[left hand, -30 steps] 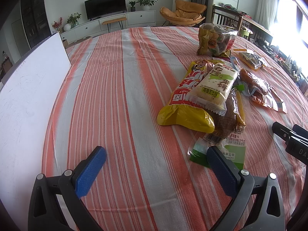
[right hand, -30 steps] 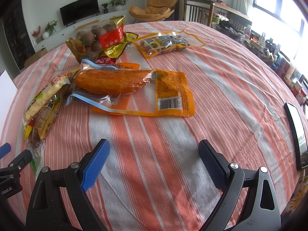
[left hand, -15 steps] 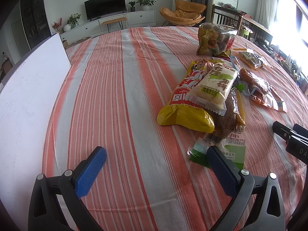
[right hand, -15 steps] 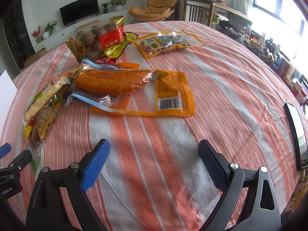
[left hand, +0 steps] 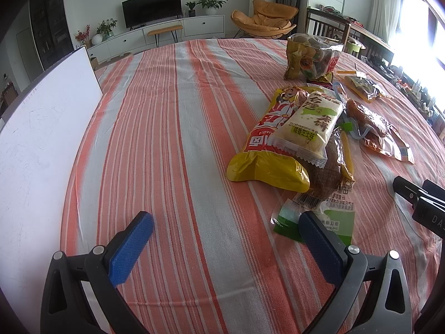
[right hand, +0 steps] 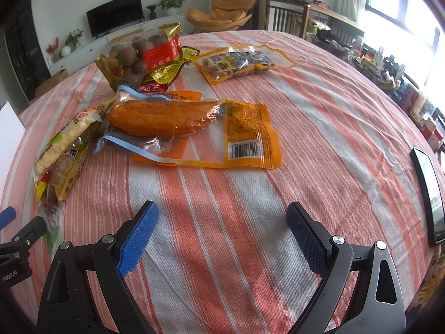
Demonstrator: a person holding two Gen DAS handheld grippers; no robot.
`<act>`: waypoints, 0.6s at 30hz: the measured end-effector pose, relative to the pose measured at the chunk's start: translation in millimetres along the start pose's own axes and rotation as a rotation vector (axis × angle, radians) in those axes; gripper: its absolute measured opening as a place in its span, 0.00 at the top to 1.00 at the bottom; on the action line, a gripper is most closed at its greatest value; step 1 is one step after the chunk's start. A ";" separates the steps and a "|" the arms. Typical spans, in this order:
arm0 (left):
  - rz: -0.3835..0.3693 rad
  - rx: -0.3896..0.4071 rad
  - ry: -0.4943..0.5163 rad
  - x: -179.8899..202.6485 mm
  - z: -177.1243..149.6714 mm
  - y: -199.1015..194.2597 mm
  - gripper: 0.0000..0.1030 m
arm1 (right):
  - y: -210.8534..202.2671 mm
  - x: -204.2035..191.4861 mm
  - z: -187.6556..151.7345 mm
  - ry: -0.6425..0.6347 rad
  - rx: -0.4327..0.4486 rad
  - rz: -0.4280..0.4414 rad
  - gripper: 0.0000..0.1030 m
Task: Organize snacks
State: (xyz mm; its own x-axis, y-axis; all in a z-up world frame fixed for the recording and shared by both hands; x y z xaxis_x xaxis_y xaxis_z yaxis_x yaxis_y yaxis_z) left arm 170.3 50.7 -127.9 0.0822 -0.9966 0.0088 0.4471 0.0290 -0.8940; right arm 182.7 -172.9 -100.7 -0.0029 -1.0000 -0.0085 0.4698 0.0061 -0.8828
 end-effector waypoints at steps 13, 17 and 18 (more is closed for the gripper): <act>0.000 0.000 0.000 0.4 0.0 0.1 0.00 | -1.0 -1.8 -0.6 0.000 0.000 0.000 0.07; 0.000 0.000 0.000 0.0 0.0 0.0 0.00 | -0.5 -0.9 -0.3 0.000 0.000 0.000 0.07; 0.000 0.000 0.000 0.3 0.0 0.1 0.00 | -0.7 -1.4 -0.5 0.000 0.000 0.000 0.07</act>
State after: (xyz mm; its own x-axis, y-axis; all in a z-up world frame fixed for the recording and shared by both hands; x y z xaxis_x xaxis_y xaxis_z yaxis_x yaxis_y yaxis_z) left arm 170.4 50.4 -128.0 0.0824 -0.9966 0.0089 0.4473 0.0290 -0.8939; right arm 182.0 -171.5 -100.2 -0.0031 -1.0000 -0.0085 0.4700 0.0061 -0.8827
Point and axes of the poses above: each gripper's, at about its wrist camera, not at the fingertips, and y roughly the way its jaws point, x to its right, z to its top, the point moved 1 cm from there along y, roughly the way its jaws point, and after that the axes turned 9 degrees about -x, right-handed, at the moved point
